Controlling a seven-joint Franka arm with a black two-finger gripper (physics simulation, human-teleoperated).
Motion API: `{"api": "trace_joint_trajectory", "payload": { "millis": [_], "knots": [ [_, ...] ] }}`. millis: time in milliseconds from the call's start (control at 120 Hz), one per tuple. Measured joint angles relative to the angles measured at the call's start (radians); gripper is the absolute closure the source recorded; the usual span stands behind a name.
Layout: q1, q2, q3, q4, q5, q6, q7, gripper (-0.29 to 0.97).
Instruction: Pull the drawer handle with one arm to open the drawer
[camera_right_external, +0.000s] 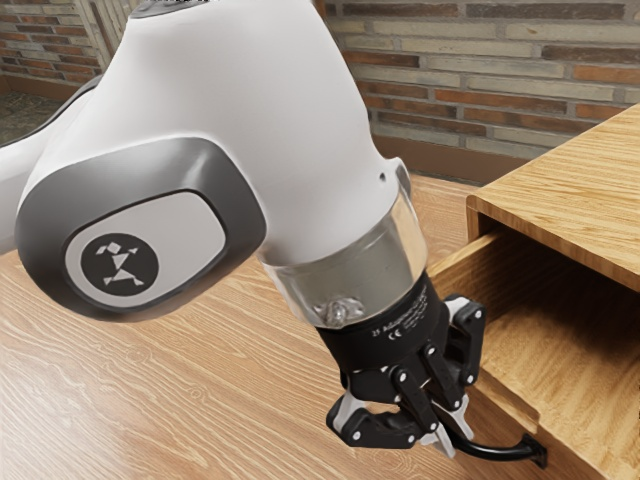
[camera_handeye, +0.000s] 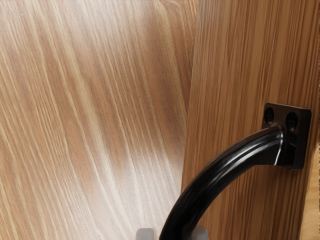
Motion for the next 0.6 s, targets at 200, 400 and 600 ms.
{"api": "trace_joint_trajectory", "payload": {
  "millis": [200,400,600],
  "knots": [
    [0.007,-0.040,-0.015,-0.047,-0.001,0.006,-0.003,0.79],
    [0.020,-0.095,-0.051,-0.095,0.001,0.010,-0.005,0.79],
    [0.059,-0.144,-0.098,-0.141,0.001,0.014,-0.008,0.79]
  ]
}}
